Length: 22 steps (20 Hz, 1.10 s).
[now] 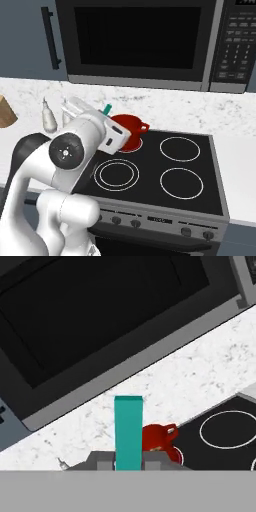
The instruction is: Put the tomato and onion in the pot. Retrieve the spatula and lightly stir the vegetables in the pot.
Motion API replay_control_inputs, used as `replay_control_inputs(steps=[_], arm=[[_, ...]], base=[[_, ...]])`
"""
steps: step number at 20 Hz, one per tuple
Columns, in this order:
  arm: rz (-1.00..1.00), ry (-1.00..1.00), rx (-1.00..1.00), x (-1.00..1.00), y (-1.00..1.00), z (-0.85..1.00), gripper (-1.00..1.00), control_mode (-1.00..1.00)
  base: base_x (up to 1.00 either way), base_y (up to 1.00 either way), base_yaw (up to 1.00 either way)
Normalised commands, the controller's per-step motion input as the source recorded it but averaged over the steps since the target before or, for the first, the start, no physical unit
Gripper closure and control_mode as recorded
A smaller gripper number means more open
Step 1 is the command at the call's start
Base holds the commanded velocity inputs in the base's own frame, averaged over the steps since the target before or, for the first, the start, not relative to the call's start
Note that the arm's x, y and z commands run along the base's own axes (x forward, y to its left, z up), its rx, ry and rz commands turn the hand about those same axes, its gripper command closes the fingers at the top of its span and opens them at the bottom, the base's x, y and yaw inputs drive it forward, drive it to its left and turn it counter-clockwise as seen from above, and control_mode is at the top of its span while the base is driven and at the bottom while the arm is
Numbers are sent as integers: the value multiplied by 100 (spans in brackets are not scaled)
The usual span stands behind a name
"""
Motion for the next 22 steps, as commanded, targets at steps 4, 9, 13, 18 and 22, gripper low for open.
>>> replay_control_inputs(steps=[4, 9, 13, 18, 22], arm=[[-15, 0, 30, 96, 1, -44, 100, -100], [-11, 0, 29, 81, 0, -43, 100, -100], [-7, -2, 33, 56, 0, -24, 100, -100], [-5, -11, 27, 47, -3, -16, 100, -100], [-7, -14, 5, 58, -2, -36, 100, -100]], base=[[0, 0, 0], [0, 0, 0], [0, 0, 0], [0, 0, 0], [0, 0, 0]])
